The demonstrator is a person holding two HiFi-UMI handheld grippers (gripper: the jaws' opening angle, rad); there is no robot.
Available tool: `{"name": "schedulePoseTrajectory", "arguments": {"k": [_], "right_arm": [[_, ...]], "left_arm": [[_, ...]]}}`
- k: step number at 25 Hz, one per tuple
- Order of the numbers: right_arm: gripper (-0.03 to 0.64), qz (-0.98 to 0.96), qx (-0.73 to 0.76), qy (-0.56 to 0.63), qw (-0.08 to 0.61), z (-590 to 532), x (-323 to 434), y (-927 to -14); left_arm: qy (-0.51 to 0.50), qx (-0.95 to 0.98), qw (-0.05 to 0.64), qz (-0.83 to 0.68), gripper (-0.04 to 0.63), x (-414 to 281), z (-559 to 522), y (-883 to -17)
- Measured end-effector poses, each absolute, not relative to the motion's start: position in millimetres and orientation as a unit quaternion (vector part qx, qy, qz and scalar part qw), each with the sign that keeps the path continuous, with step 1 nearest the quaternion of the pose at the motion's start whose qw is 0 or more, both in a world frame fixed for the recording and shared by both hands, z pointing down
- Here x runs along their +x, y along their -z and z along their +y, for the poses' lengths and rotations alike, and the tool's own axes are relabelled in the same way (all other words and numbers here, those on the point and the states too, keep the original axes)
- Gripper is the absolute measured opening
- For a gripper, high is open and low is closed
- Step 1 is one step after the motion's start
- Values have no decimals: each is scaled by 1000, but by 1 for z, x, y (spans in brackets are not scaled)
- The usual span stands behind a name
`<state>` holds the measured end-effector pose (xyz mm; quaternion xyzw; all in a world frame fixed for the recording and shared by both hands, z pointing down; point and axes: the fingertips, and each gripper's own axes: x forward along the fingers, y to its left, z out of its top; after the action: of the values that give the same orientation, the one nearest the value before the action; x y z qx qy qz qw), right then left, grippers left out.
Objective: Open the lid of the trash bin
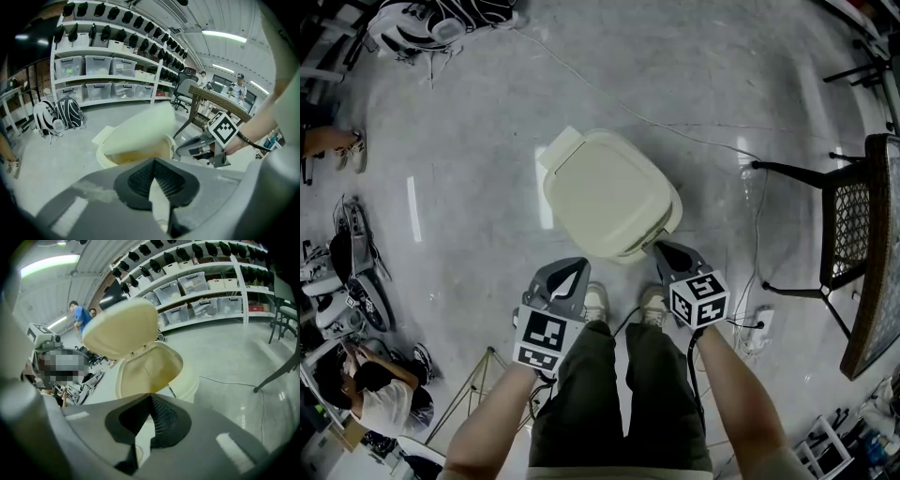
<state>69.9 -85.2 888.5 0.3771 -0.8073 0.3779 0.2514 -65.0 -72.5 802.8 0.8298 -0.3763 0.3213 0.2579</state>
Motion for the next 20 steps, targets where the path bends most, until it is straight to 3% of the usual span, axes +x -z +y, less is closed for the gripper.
{"name": "schedulePoseTrajectory", "arguments": {"k": [10,20], "right_arm": [[3,-805,350,-377,297,-80,51,-869],[3,-820,377,-347,256,-107,51,-734]], "left_arm": [[-317,831,246,-385,3,-73,-83,-762],[-285,833,228,-417,3,-87,-104,-654]]}}
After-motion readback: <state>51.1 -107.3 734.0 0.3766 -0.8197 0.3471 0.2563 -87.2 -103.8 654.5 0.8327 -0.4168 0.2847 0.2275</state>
